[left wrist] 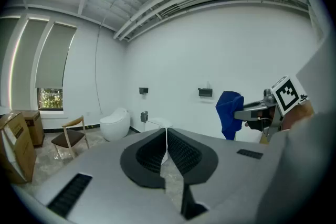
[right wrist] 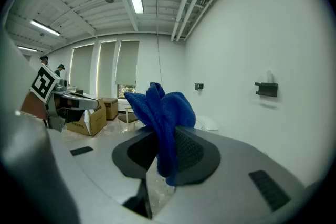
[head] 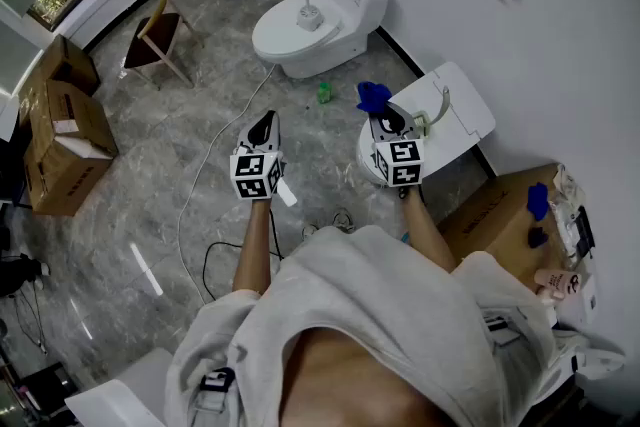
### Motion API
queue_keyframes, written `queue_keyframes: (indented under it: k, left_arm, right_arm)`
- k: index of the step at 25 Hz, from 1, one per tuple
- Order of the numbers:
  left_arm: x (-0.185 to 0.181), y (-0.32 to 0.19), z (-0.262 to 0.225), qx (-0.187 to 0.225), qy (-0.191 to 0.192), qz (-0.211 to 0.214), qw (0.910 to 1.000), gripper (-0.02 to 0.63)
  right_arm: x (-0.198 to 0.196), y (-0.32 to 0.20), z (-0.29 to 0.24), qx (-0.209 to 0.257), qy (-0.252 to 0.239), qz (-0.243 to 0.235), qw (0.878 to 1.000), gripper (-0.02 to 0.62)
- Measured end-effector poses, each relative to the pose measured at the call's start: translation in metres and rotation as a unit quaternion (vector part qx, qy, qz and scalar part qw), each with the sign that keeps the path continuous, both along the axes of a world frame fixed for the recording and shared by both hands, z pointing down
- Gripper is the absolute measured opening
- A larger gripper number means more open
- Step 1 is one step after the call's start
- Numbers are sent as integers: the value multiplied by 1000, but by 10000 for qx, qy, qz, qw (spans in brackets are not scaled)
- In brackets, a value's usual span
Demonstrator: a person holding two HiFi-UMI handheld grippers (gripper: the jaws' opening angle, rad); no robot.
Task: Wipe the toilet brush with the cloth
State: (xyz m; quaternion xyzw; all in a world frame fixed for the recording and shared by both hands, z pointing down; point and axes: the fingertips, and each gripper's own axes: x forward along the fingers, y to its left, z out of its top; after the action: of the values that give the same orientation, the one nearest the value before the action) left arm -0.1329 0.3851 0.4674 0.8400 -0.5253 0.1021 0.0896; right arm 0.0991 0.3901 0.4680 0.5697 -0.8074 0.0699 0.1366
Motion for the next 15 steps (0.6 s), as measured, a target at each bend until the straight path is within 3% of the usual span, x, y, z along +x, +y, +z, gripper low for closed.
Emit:
queue_keyframes:
  k: [15]
  left_arm:
    - [18, -9, 0, -54, -61, -25, 10000, 23]
  right_arm:
    - [12, -11, 3, -10, -70, -145, 9999, 94]
